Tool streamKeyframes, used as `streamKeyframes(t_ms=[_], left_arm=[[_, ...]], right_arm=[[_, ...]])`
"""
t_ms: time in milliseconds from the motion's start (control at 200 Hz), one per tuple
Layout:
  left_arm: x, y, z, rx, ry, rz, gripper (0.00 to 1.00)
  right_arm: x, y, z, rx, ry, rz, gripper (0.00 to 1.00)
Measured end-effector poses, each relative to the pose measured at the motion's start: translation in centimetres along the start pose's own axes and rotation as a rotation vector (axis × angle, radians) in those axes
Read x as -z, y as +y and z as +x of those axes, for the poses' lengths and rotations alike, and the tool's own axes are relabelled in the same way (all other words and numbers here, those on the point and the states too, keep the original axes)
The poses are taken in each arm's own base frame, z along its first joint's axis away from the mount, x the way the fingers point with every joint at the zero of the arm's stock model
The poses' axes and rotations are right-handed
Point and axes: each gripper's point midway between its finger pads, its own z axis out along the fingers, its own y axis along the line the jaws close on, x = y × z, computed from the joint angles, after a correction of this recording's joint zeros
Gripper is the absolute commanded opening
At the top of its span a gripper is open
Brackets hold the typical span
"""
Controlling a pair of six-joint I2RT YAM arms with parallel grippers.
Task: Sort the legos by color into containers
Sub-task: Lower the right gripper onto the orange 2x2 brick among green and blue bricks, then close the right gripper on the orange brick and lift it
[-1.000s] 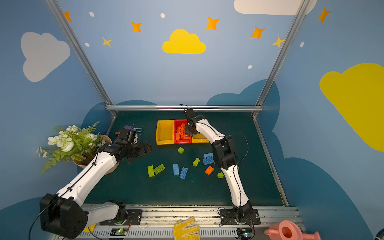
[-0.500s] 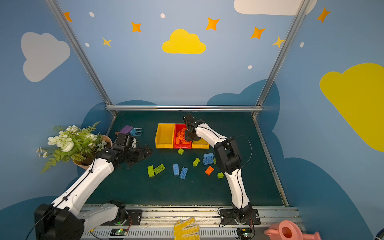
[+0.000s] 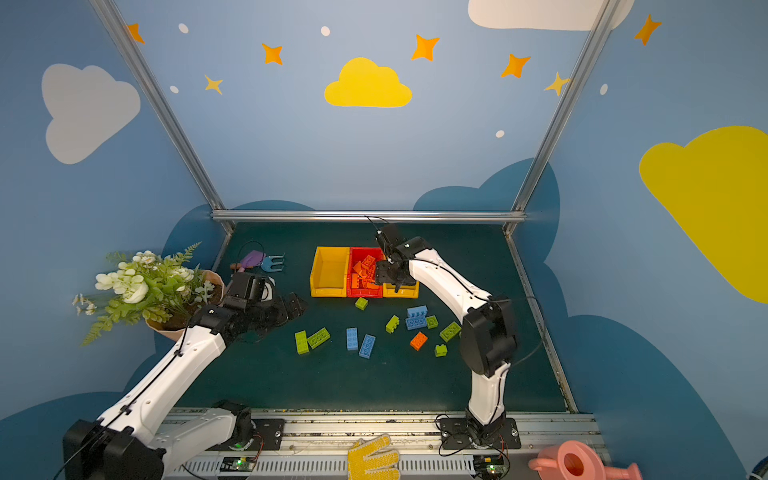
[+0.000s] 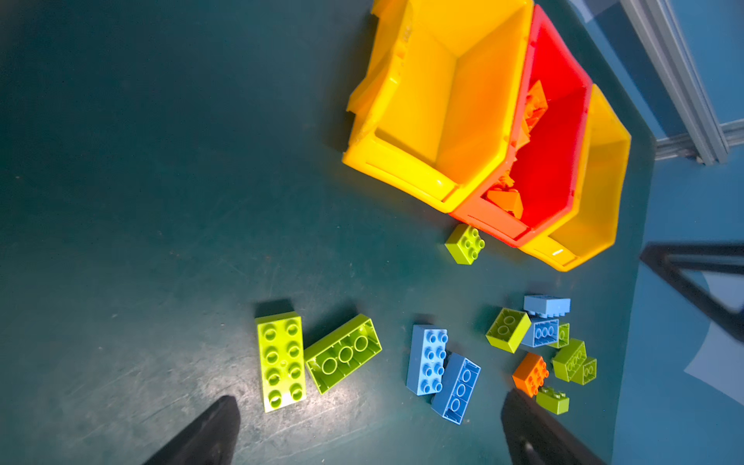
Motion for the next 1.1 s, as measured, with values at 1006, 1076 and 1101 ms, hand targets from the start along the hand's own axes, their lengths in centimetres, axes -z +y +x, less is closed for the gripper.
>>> streamKeyframes(t_ms=[1006,1076,1101], left_arm=[[-0.8,-6.2,3.9,-0.314,0.016,0.062,1.00],[-0.8,-6.0,4.0,-0.316,0.020,0.052,1.00],[-0.8,-5.9,4.0,-0.316,0.021,0.048,1.00]], right_arm=[[-4.8,-8.3,16.8,-0.396,0.208,0.257,0.64],[-5.2,-8.5,16.6,-0.409,0.210,0.254,0.61],[-5.4,-8.5,16.5,-0.412,0.210,0.251,0.58]])
